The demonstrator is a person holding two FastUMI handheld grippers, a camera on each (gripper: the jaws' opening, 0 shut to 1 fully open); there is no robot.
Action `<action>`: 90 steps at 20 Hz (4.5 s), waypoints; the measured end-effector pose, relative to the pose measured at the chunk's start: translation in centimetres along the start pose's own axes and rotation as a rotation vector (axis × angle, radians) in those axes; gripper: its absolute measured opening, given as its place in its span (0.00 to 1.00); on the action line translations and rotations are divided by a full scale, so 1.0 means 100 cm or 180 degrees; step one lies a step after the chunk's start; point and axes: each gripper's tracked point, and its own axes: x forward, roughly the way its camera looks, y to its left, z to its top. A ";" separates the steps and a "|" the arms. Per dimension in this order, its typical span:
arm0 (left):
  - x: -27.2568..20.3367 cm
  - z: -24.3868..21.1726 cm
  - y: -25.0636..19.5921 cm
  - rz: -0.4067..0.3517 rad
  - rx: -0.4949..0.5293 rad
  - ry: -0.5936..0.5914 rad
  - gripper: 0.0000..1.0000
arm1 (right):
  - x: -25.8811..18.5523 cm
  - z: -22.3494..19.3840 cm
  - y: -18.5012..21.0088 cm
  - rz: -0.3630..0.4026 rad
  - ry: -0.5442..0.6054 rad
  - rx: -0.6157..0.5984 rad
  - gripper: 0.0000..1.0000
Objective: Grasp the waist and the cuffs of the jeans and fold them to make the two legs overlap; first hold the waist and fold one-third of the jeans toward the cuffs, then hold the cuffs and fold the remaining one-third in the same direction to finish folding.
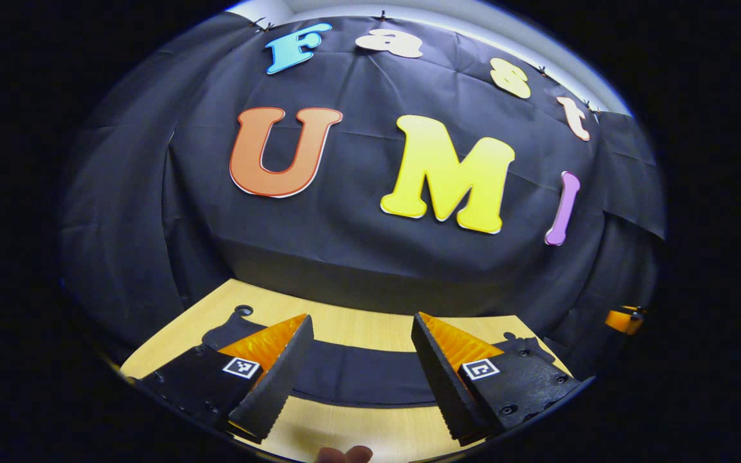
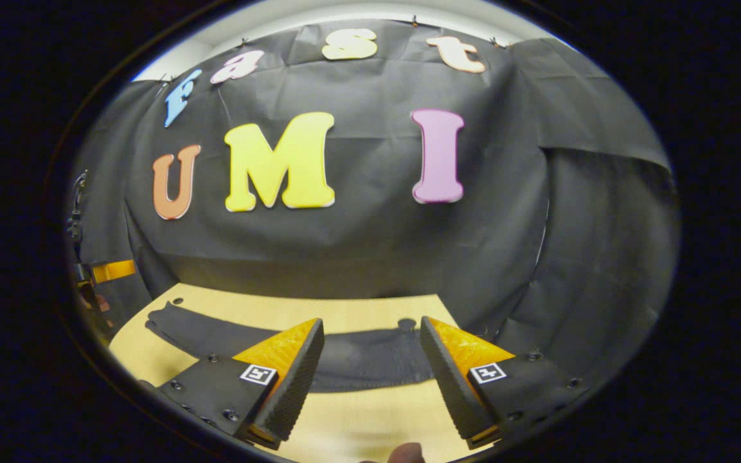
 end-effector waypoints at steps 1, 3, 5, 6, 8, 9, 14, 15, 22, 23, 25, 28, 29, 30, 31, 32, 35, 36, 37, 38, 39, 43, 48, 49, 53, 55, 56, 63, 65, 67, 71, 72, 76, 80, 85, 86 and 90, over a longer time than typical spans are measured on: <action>-0.006 -0.008 -0.013 -0.0066 0.0008 0.0047 0.98 | 0.007 -0.018 -0.012 -0.0057 0.0126 0.0093 0.90; -0.014 -0.016 -0.024 -0.0097 0.0129 0.0102 0.99 | 0.029 -0.047 -0.033 -0.0162 0.0346 0.0449 0.91; -0.018 -0.017 -0.029 -0.0066 0.0271 0.0127 0.98 | 0.057 -0.075 -0.058 -0.0278 0.0516 0.0815 0.90; -0.019 -0.013 -0.030 -0.0050 0.0313 0.0100 0.98 | 0.072 -0.087 -0.070 -0.0330 0.0570 0.0926 0.93; -0.022 -0.001 -0.035 0.0012 0.0413 -0.0005 0.99 | 0.099 -0.114 -0.090 -0.0421 0.0683 0.1140 0.90; -0.024 0.002 -0.036 0.0042 0.0488 -0.0028 0.98 | 0.115 -0.121 -0.099 -0.0457 0.0706 0.1227 0.90; -0.023 0.000 -0.044 0.0150 0.0387 0.0041 0.98 | 0.190 -0.157 -0.134 -0.0653 0.0868 0.1711 0.97; -0.024 -0.004 -0.045 0.0170 0.0336 0.0099 0.98 | 0.198 -0.162 -0.137 -0.0674 0.0887 0.1776 0.97; -0.017 -0.019 -0.044 0.0286 0.0176 0.0318 0.99 | 0.242 -0.169 -0.137 -0.0649 0.0906 0.1898 0.91; -0.018 -0.022 -0.045 0.0288 0.0143 0.0352 0.98 | 0.249 -0.167 -0.135 -0.0628 0.0842 0.1833 0.97; -0.017 -0.023 -0.043 0.0279 0.0101 0.0382 0.99 | 0.255 -0.170 -0.136 -0.0632 0.0869 0.1681 0.89; -0.017 -0.029 -0.039 0.0290 0.0112 0.0433 0.99 | 0.260 -0.166 -0.128 -0.0525 0.0934 0.1653 0.72; -0.019 -0.030 -0.037 0.0302 0.0118 0.0450 0.99 | 0.263 -0.168 -0.127 -0.0524 0.0971 0.1718 0.59; -0.020 -0.030 -0.035 0.0309 0.0115 0.0454 0.99 | 0.267 -0.166 -0.127 -0.0509 0.0975 0.1755 0.46; -0.020 -0.030 -0.034 0.0309 0.0102 0.0451 0.99 | 0.262 -0.168 -0.130 -0.0493 0.1011 0.1740 0.36; -0.022 -0.028 -0.032 0.0314 0.0094 0.0444 0.99 | 0.259 -0.161 -0.137 -0.0551 0.0947 0.1699 0.27; -0.024 -0.024 -0.027 0.0329 0.0089 0.0390 0.99 | 0.251 -0.143 -0.126 -0.0594 0.0999 0.1442 0.03; -0.025 -0.022 -0.024 0.0337 0.0086 0.0364 0.99 | 0.246 -0.131 -0.123 -0.0575 0.0970 0.1372 0.02; -0.028 -0.021 -0.019 0.0350 0.0081 0.0336 0.99 | 0.239 -0.113 -0.116 -0.0530 0.0901 0.1321 0.00; -0.030 -0.018 -0.013 0.0360 0.0072 0.0296 0.99 | 0.233 -0.093 -0.105 -0.0452 0.0810 0.1258 0.02; -0.035 -0.015 -0.008 0.0374 0.0072 0.0248 0.99 | 0.220 -0.072 -0.091 -0.0365 0.0706 0.1150 0.02; -0.045 -0.008 0.022 0.0444 0.0151 0.0125 0.99 | 0.188 0.000 -0.001 0.0086 0.0316 0.0679 0.02; -0.072 -0.004 0.063 0.0557 0.0089 0.0019 0.99 | 0.160 0.038 0.140 0.0647 0.0089 0.0426 0.00; -0.080 -0.004 0.072 0.0598 0.0085 0.0009 0.99 | 0.154 0.033 0.169 0.0761 0.0112 0.0395 0.00; -0.111 -0.007 0.109 0.0791 -0.0008 0.0013 0.99 | 0.150 0.008 0.276 0.1150 0.0225 0.0201 0.02; -0.127 -0.008 0.127 0.0911 -0.0060 0.0018 0.99 | 0.151 -0.017 0.325 0.1264 0.0324 0.0117 0.02; -0.135 -0.009 0.137 0.0974 -0.0072 0.0026 0.99 | 0.157 -0.039 0.351 0.1310 0.0398 0.0036 0.02; -0.180 -0.017 0.187 0.1339 -0.0216 0.0065 0.99 | 0.189 -0.193 0.429 0.1226 0.1027 -0.0653 0.02; -0.183 -0.024 0.192 0.1359 -0.0284 0.0093 0.99 | 0.190 -0.220 0.434 0.1193 0.1139 -0.0854 0.02; -0.182 -0.029 0.195 0.1350 -0.0377 0.0130 0.99 | 0.196 -0.235 0.432 0.1145 0.1220 -0.1020 0.02; -0.175 -0.039 0.198 0.1291 -0.0534 0.0179 0.99 | 0.193 -0.235 0.434 0.1271 0.1234 -0.0967 0.13; -0.172 -0.041 0.201 0.1274 -0.0569 0.0189 0.99 | 0.190 -0.231 0.436 0.1368 0.1231 -0.0894 0.15; -0.145 -0.051 0.207 0.1105 -0.0749 0.0264 0.99 | 0.149 -0.188 0.429 0.1567 0.1112 -0.0746 0.84; -0.091 -0.077 0.215 0.0746 -0.1331 0.0421 0.99 | 0.077 -0.111 0.391 0.1781 0.0787 -0.0761 0.91; -0.009 -0.121 0.229 0.0424 -0.2721 0.0626 0.99 | -0.001 -0.047 0.324 0.1702 0.0464 -0.0936 0.85; 0.006 -0.131 0.235 0.0388 -0.3054 0.0673 0.99 | -0.010 -0.043 0.314 0.1654 0.0457 -0.0915 0.91; 0.051 -0.165 0.259 0.0432 -0.3922 0.0795 0.99 | -0.023 -0.026 0.259 0.1334 0.0455 -0.0802 0.94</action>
